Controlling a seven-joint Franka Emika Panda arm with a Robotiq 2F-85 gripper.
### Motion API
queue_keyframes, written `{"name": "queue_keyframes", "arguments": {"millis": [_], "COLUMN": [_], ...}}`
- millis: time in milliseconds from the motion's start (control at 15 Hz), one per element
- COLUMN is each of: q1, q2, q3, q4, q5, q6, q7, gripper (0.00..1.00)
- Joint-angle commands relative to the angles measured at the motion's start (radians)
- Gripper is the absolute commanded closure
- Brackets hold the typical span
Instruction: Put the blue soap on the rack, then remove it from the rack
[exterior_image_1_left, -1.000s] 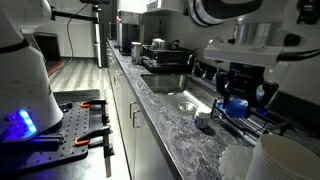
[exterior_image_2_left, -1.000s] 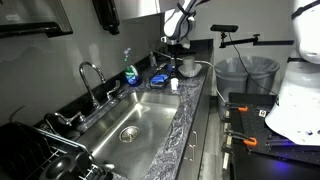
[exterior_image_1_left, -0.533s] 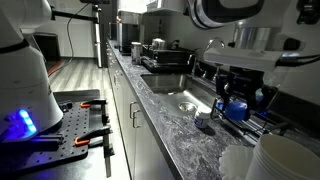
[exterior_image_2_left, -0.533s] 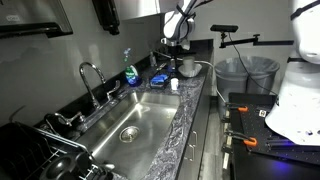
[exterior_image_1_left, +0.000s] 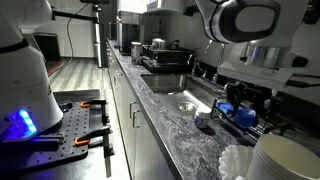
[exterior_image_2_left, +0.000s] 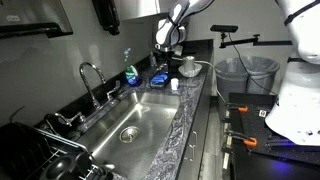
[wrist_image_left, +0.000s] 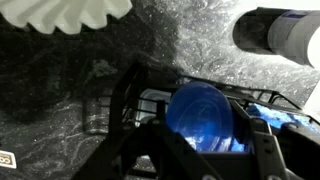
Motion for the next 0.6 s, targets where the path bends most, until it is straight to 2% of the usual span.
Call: {"name": "queue_keyframes", "arguments": {"millis": [0,533], "q1": [-0.016,-0.012], "q2": [0.053,0.113], "q3": [0.021,0.026], "q4": [0.107,0.189], "q5": [0.002,-0.019], "q6": [-0.047,-0.077], "q7": [0.002,0.008], "gripper": [0.64,0.64]}}
